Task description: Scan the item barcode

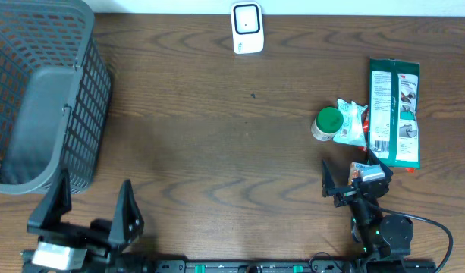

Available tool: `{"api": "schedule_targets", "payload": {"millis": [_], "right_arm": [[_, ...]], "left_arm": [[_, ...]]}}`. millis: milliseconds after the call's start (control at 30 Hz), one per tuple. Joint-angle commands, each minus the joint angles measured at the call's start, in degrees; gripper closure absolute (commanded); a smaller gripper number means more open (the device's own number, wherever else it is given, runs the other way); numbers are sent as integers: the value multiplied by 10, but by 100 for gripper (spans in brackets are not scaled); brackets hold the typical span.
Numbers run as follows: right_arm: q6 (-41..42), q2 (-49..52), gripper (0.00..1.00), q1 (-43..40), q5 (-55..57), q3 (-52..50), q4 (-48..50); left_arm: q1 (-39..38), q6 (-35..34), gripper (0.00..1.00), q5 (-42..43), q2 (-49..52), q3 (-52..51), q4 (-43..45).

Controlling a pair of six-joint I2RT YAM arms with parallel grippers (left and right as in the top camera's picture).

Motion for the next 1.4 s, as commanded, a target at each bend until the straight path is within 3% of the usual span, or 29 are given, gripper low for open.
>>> {"api": "schedule_targets", "payload": {"millis": [0, 233, 500, 700, 767, 867, 1033, 1367], "right_arm": [[7, -2, 1, -3, -5, -1, -2], [7, -2, 1, -3, -5, -1, -2], [7, -2, 1, -3, -5, -1, -2], [7, -2, 1, -3, -5, -1, -2], [7, -2, 1, -3, -5, -1, -2], [7, -2, 1, -3, -5, -1, -2], [7, -2, 1, -3, -5, -1, -2], [7, -2, 1, -3, -5, -1, -2]], "left_arm": [[-4, 3, 10, -1, -8, -88, 92], [-4, 3, 10, -1, -8, -278, 309], [-4, 3, 10, -3, -8, -366, 302], [-4, 3, 10, -1, -8, -367, 160], [-4, 6, 10, -3, -8, -367, 76], [-4, 48, 10, -3, -8, -367, 34], [-4, 117, 10, -5, -8, -367, -6], [-4, 117, 10, -5, -7, -367, -5]]}}
